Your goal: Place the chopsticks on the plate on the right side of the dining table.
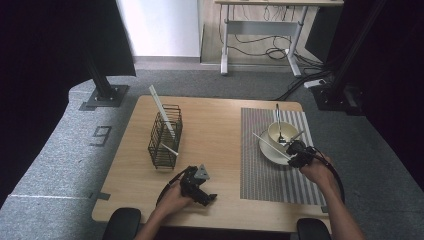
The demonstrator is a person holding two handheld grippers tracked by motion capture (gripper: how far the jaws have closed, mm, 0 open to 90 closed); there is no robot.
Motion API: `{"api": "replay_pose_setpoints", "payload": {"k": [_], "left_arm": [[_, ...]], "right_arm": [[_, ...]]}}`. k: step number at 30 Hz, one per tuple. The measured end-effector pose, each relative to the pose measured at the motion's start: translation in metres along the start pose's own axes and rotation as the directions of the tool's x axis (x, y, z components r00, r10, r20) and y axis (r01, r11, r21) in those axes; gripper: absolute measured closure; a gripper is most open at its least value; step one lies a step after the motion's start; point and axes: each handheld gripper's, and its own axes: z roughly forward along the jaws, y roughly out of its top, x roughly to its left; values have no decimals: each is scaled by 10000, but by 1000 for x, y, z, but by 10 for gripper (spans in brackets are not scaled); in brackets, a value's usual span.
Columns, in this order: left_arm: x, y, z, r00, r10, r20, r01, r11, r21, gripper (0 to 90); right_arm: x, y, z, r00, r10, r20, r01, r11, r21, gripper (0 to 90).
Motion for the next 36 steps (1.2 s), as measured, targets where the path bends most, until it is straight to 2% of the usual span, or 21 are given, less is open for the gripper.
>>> {"api": "replay_pose_setpoints", "payload": {"k": [9,16,28,32,35,36], "left_arm": [[0,0,0,10000,-2,-1,2,10000,4,0],[0,0,0,10000,-9,1,9,10000,-5,0],[0,0,0,10000,3,8,-3,10000,-3,0],[-1,0,0,10000,-12,11,12,10000,-20,0],[-1,0,1,10000,-3,16,3,10000,-17,0],[-1,0,1,10000,-3,16,3,10000,-17,0]], "right_arm": [[-11,-3,8,9997,218,-54,-217,9996,178,826],[-14,-3,9,9996,139,-250,-135,9998,165,823],[-18,-5,9,9997,175,-162,-171,9996,233,786],[-18,-6,8,9998,143,-110,-141,9996,235,731],[-17,-8,5,9997,248,-9,-248,9996,144,596],[-17,-8,5,9997,248,-9,-248,9996,144,596]]}}
